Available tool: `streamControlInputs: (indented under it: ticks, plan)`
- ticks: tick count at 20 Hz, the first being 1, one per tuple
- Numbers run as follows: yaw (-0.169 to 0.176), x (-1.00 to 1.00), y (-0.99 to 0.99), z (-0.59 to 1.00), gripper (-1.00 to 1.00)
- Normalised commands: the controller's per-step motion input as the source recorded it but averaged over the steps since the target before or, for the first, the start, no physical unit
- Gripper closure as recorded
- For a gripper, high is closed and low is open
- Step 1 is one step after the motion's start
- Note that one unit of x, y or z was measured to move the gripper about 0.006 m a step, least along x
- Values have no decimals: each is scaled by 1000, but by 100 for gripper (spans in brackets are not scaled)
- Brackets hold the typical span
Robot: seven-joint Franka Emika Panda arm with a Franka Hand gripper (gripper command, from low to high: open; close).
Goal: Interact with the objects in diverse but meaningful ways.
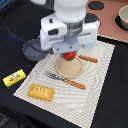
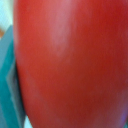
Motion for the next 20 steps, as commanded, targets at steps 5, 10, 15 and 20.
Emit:
streamControlInputs:
  ticks: [5,10,15,20]
  plan:
    - [85,-355,701,373,100]
    - [54,-434,643,21,100]
    - [35,-425,396,-411,100]
    - [32,-379,250,-587,100]
